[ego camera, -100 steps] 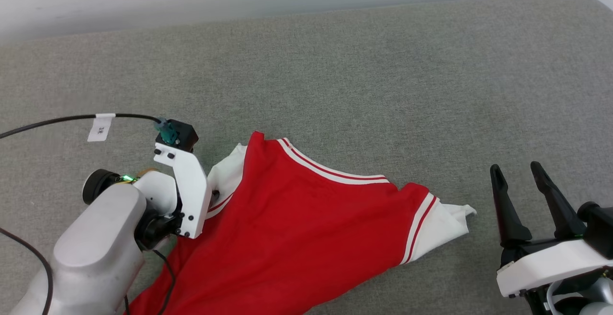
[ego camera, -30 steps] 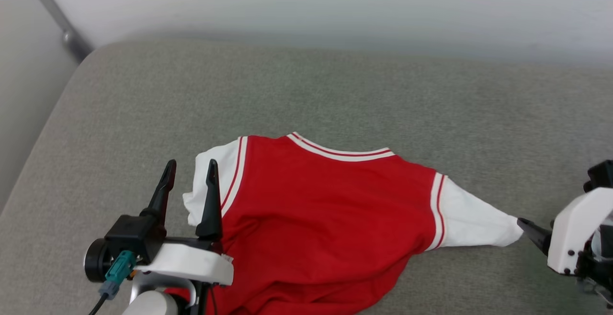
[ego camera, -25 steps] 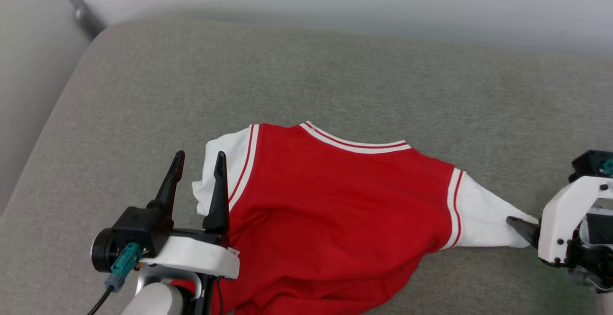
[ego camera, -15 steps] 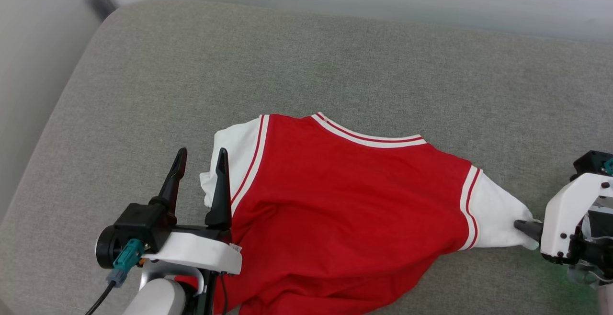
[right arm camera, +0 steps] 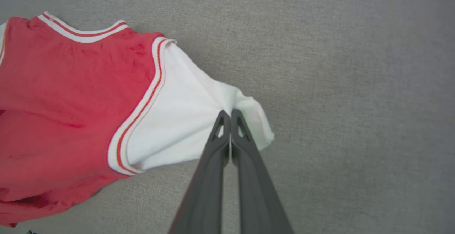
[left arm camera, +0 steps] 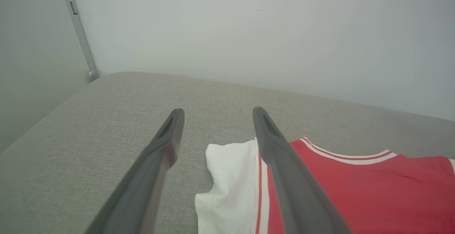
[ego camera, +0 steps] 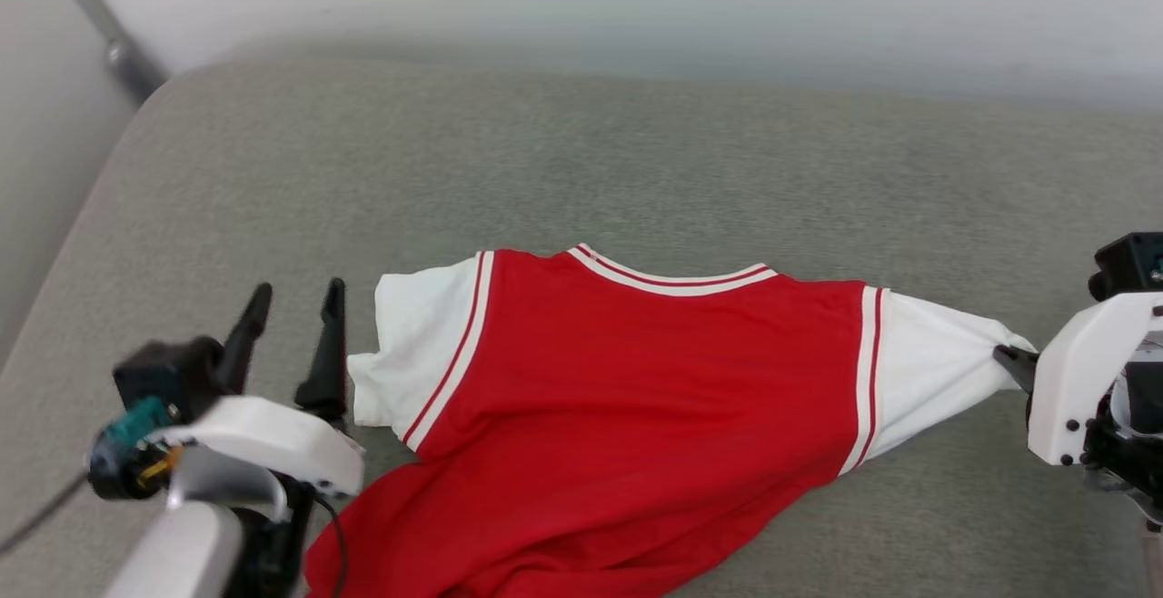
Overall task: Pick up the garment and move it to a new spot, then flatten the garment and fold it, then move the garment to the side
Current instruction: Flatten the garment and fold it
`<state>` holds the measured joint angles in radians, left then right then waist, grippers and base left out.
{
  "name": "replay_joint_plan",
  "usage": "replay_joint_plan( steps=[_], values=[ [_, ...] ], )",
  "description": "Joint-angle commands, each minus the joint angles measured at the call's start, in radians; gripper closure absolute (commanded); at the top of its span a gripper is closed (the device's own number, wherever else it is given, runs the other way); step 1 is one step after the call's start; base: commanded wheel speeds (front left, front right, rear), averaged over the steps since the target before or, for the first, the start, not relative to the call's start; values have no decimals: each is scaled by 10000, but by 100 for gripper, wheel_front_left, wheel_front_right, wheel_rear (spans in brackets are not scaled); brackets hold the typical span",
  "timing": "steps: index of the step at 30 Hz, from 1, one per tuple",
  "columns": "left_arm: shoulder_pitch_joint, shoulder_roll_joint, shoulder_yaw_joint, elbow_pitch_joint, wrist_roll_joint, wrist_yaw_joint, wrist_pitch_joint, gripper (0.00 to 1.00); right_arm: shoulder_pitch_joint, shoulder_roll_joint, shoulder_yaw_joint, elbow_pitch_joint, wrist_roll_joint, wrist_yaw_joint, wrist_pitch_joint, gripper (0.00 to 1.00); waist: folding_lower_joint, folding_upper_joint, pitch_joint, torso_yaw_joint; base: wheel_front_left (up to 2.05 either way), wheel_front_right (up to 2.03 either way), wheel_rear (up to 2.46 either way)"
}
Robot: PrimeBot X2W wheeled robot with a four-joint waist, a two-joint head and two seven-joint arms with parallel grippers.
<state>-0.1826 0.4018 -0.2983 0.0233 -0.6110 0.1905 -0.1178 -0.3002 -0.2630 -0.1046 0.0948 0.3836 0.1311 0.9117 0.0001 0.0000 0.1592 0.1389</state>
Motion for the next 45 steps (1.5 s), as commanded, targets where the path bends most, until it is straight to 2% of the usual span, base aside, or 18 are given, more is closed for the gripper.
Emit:
replay_joint_plan(
  steps=[1,6,7,8,9,13,16,19,23,30,31,32,33,34,36,40,45],
  values=[
    [-268,324,113,-24,-180,-119,486,0,233,-95,-87,-315,-77,-7,-74,100,-1,0,-218,-506,0,0,0],
    [-1107,1274,341,424,-1065,-717,2490,0,562,-40,-360,-1196,-178,-7,48,100,-1,0,-143,-1235,0,0,0],
    [-1107,1274,341,424,-1065,-717,2490,0,562,-40,-360,-1196,-178,-7,48,100,-1,0,-143,-1235,0,0,0],
    [-1500,1592,258,723,-1445,-1016,3456,0,626,32,-417,-1452,-175,-7,88,100,-1,0,4,-1515,0,0,0],
    [-1500,1592,258,723,-1445,-1016,3456,0,626,32,-417,-1452,-175,-7,88,100,-1,0,4,-1515,0,0,0],
    [-2332,2067,-115,1303,-2055,-1518,5425,0,707,210,-404,-1759,-100,-7,40,100,-1,0,439,-2022,0,0,0],
    [-2879,2335,-362,1860,-2412,-1730,6777,0,633,377,-307,-1850,-37,-7,-56,100,-1,0,803,-2358,0,0,0],
    [-3318,2484,-537,2433,-2674,-1812,7794,0,560,484,-220,-1844,18,-7,-170,100,-1,0,1143,-2620,0,0,0],
    [-3675,2473,-730,3074,-2892,-1974,8563,0,442,509,-88,-1734,110,-7,-353,100,-1,0,1527,-2851,0,0,0],
    [-3638,1886,-1403,4189,-3139,-2091,9571,0,308,467,0,-1559,215,-7,-573,100,-1,0,1843,-2951,0,0,0],
    [-3550,1727,-1477,4342,-3261,-2111,9697,11,295,462,1,-1547,212,-7,-584,100,-1,0,1859,-2949,0,0,0],
    [-3470,1586,-1529,4447,-3339,-2176,9729,40,285,468,2,-1528,217,-7,-605,100,-1,0,1873,-2949,0,0,0],
    [-3437,1475,-1600,4557,-3362,-2227,9742,86,277,470,-9,-1504,219,-7,-612,100,-1,0,1877,-2936,0,0,0],
    [-3401,1370,-1643,4668,-3418,-2250,9774,100,256,461,-13,-1489,218,-7,-615,100,-1,0,1871,-2918,0,0,0],
    [-3428,1222,-1660,4787,-3450,-2353,9673,100,223,428,-27,-1471,201,-7,-614,100,-1,0,1830,-2865,0,0,0],
    [-3810,1276,-1554,4877,-3247,-2526,9149,100,166,270,-27,-1498,145,-7,-672,100,-1,0,1616,-2671,0,0,0],
    [-4713,1581,-1363,4743,-2571,-2338,8143,100,62,61,-32,-1469,119,-7,-651,100,-1,0,1071,-2342,0,0,0]
  ],
)
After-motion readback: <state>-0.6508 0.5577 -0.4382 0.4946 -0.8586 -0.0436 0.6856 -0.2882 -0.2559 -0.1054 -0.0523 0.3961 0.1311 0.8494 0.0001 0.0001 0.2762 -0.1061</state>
